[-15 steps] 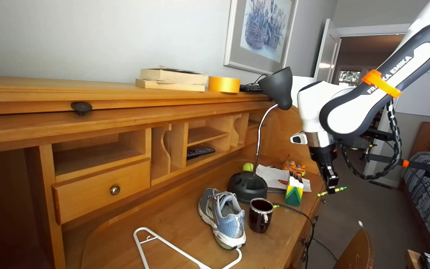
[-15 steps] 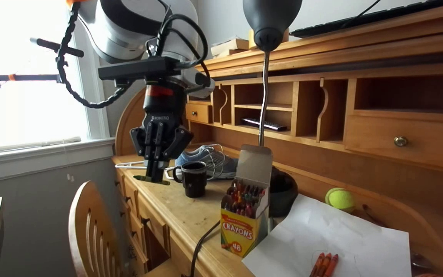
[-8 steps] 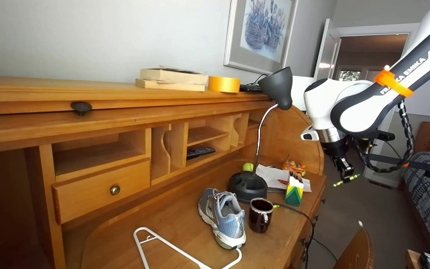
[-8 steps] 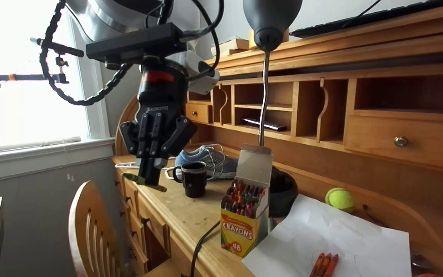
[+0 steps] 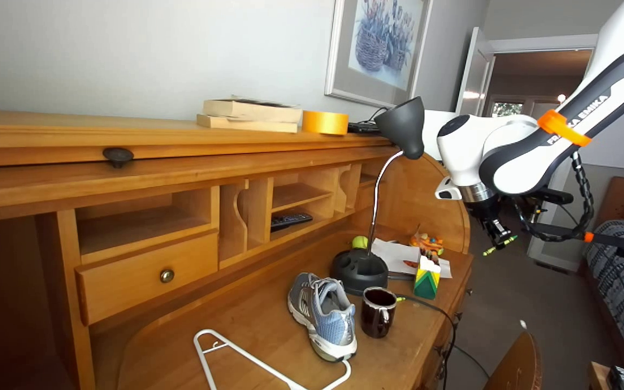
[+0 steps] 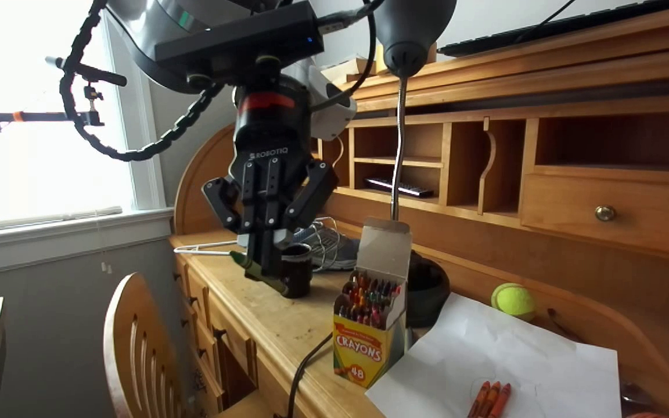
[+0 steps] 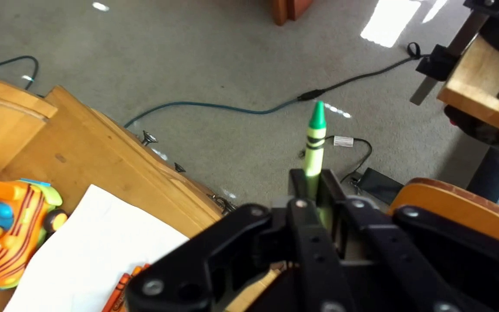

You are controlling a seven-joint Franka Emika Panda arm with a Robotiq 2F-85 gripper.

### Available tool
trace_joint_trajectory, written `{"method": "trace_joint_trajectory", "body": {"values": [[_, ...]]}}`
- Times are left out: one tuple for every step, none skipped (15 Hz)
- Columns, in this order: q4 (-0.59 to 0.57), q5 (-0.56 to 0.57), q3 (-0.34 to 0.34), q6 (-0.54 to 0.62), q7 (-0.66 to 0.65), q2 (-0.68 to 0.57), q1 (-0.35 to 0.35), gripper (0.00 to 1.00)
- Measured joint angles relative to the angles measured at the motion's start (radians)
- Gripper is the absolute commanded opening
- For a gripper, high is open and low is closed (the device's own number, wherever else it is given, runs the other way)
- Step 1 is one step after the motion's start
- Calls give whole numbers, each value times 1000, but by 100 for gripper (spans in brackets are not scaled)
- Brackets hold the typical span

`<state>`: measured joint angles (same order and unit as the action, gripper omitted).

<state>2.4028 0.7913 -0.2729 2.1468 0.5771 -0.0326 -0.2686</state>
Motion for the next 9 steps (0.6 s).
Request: {"method": "trace_joint_trajectory", "body": {"values": [[-14,10,1,0,0,-14,0,3],[-28,17,2,0,0,-30,0,3],[-43,23,5,0,1,-48,0,3],[-56,29,9,0,1,-66,1,3],[-70,37,13,0,1,-83,1,3],[-84,46,16,1,1,-101,2,3],[-99,54,19,1,1,-119,3,3],[-113,61,23,3,1,-136,4,3],[-125,66,28,4,1,-151,4,3]]}}
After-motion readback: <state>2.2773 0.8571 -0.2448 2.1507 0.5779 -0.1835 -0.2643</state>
